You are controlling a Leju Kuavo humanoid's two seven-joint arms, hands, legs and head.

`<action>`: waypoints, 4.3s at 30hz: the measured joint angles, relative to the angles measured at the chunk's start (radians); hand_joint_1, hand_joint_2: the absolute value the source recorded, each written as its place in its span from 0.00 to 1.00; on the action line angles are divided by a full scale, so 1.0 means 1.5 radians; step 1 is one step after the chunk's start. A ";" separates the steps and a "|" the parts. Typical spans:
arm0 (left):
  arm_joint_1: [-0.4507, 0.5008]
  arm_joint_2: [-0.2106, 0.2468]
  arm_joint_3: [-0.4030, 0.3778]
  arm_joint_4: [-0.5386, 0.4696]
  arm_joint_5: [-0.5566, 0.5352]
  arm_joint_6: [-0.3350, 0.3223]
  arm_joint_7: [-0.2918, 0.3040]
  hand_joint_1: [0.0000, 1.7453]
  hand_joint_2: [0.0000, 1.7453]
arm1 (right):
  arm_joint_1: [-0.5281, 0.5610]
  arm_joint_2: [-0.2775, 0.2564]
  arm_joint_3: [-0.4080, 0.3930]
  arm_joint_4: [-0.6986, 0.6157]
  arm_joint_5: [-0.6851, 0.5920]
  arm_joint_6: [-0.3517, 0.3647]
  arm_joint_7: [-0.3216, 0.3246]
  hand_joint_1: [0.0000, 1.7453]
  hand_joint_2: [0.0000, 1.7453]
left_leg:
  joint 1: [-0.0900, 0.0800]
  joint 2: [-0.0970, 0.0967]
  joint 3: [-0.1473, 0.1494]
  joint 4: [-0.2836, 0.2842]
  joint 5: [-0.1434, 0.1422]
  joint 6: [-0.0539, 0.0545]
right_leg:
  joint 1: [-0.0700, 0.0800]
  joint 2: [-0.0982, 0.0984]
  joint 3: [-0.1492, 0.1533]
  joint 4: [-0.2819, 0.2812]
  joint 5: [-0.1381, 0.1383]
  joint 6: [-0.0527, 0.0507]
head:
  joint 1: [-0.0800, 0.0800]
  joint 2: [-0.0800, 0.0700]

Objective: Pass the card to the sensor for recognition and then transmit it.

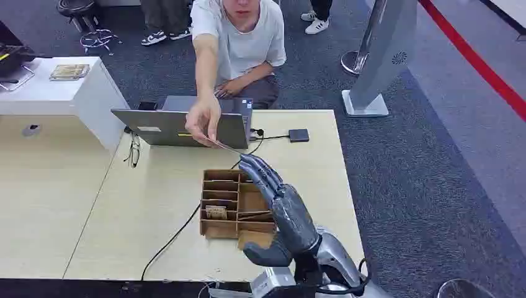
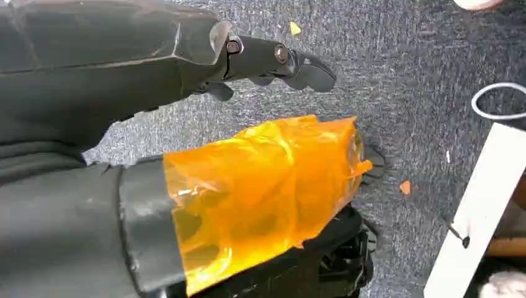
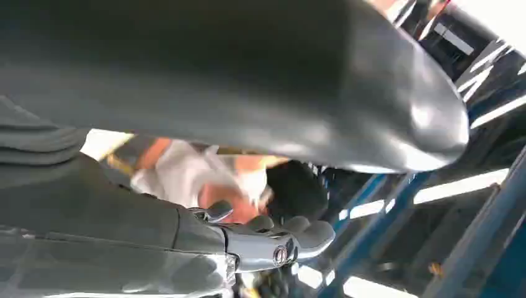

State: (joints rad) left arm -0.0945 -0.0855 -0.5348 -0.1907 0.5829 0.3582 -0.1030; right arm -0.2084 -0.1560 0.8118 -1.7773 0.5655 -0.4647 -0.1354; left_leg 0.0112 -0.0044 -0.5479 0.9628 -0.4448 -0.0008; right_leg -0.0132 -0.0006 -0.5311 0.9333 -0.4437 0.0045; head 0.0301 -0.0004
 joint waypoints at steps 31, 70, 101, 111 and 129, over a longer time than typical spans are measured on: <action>-0.010 -0.010 0.000 -0.001 -0.032 -0.011 0.015 0.00 0.00 | -0.076 0.071 -0.096 0.131 0.130 -0.003 0.097 0.00 1.00 | 0.000 0.000 0.000 0.000 0.002 0.000 | 0.000 0.000 0.000 0.000 0.001 0.000 | 0.000 0.000; -0.011 -0.018 0.000 -0.002 -0.053 -0.020 0.013 0.00 0.00 | -0.085 0.117 -0.145 0.219 0.180 0.002 0.124 0.00 1.00 | 0.000 0.000 0.000 0.000 0.002 0.000 | 0.000 0.000 0.000 0.000 0.001 0.000 | 0.000 0.000; -0.004 -0.018 0.000 -0.002 -0.056 -0.023 0.002 0.00 0.00 | -0.073 0.122 -0.158 0.218 0.190 0.007 0.122 0.00 1.00 | 0.000 0.000 0.000 0.000 0.002 0.000 | 0.000 0.000 0.000 0.000 0.001 0.000 | 0.000 0.000; -0.003 -0.017 0.000 -0.002 -0.055 -0.023 -0.001 0.00 0.00 | -0.069 0.122 -0.163 0.211 0.192 0.008 0.118 0.90 1.00 | 0.000 0.000 0.000 0.000 0.002 0.000 | 0.000 0.000 -0.001 0.000 0.001 0.000 | 0.000 0.000; -0.004 -0.016 0.005 -0.002 -0.055 -0.022 0.006 0.00 0.00 | -0.068 0.122 -0.168 0.207 0.189 0.009 0.107 1.00 1.00 | 0.000 0.000 0.000 0.000 0.002 0.000 | 0.000 0.000 -0.001 0.000 0.001 0.000 | 0.000 0.000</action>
State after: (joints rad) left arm -0.0999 -0.1099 -0.5276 -0.1942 0.4997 0.3254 -0.0942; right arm -0.3097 0.0275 0.5600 -1.4672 0.8488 -0.4513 0.0244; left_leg 0.0112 -0.0045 -0.5484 0.9629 -0.4425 -0.0009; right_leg -0.0132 -0.0006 -0.5319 0.9334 -0.4420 0.0043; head 0.0305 -0.0004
